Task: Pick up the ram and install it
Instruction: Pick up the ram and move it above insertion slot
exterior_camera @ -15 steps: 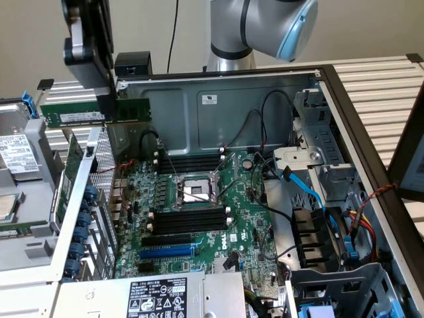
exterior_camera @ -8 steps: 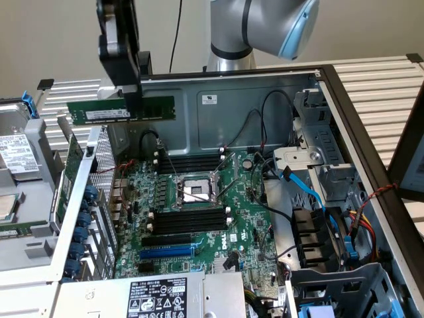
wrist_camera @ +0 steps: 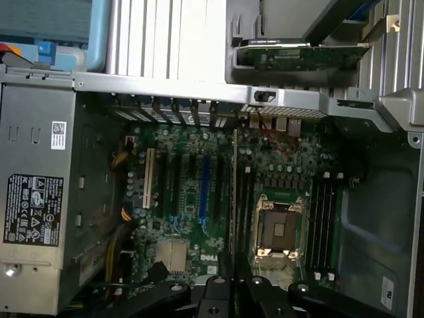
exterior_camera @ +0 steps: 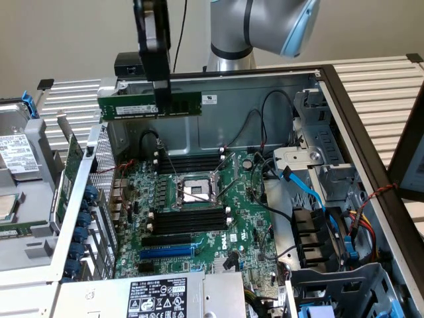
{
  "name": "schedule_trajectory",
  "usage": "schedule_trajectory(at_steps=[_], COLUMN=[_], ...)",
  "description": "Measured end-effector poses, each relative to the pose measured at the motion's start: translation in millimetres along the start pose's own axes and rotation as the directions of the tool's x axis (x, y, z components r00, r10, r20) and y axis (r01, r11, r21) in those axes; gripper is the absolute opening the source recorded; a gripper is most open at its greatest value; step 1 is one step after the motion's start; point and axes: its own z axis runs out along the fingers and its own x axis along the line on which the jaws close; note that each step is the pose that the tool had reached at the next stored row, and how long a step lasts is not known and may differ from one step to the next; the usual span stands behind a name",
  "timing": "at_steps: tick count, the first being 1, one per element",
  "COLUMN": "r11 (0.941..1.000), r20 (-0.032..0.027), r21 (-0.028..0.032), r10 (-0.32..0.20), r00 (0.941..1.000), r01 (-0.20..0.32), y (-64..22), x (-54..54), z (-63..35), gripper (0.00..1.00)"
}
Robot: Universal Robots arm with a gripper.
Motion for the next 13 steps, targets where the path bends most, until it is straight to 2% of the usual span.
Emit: schedule_trajectory(at_steps=[10, 13], r11=[1.0000, 1.0000], r20=[0.0001, 0.0000], r21=[0.0001, 0.0000], r10=[0.000, 0.000], r00=[1.0000, 1.0000], r01=[0.000, 0.000], y=[-45.2, -51.9], x=[-11.5, -20.8], z=[9.4, 14.9], gripper=[0.13, 0.13])
